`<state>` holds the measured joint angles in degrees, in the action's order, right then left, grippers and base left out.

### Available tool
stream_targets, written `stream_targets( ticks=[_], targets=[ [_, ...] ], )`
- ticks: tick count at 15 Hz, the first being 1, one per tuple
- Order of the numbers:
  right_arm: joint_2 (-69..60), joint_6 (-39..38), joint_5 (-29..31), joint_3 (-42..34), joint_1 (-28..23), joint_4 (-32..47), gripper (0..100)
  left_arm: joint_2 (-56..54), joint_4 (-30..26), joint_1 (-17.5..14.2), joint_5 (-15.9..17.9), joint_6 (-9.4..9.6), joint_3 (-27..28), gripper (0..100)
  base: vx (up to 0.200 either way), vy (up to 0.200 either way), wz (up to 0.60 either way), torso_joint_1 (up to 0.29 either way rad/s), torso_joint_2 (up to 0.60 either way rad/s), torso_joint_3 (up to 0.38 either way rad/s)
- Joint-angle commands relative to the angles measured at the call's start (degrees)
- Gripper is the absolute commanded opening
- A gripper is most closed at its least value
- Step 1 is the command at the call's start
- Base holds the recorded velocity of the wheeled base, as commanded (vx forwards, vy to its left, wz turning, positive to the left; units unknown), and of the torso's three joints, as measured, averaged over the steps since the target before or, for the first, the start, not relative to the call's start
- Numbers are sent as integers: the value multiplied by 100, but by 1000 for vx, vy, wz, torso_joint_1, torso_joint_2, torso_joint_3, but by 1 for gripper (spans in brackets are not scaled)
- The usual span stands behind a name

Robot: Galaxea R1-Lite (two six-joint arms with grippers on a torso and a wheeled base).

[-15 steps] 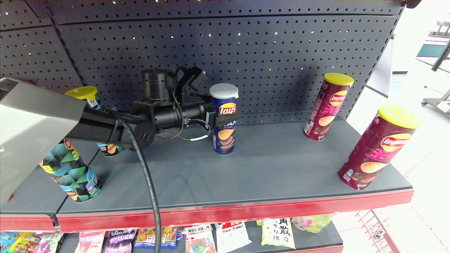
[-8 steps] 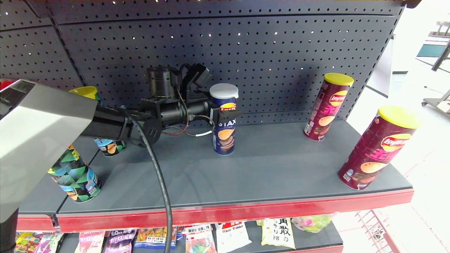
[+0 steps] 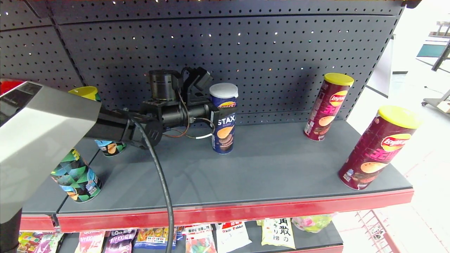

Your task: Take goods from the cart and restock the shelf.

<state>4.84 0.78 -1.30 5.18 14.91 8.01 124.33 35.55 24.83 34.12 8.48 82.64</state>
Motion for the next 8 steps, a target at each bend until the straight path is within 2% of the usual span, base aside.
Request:
stream_targets(
  ticks=[1,2,5,6,7,8],
  targets=[
    [8,1,-1,0,3,-1,0,-190,-4,4,121,-14,-134,0,0,0,0,0,0,0],
    [8,1,-1,0,3,-1,0,-339,-22,-5,244,-22,-275,0,0,0,0,0,0,0],
    [8,-8,-1,0,3,-1,0,-1271,-30,-13,815,-49,-1444,0,0,0,0,0,0,0],
    [8,-8,-1,0,3,-1,0,-1271,-30,-13,815,-49,-1444,0,0,0,0,0,0,0],
    [8,-8,-10,0,21,-1,0,-1807,-4,-13,974,-49,-2112,0,0,0,0,0,0,0],
    [8,1,-10,0,3,-1,0,-1957,-4,-22,1061,-49,-2358,0,0,0,0,0,0,0]
  ],
)
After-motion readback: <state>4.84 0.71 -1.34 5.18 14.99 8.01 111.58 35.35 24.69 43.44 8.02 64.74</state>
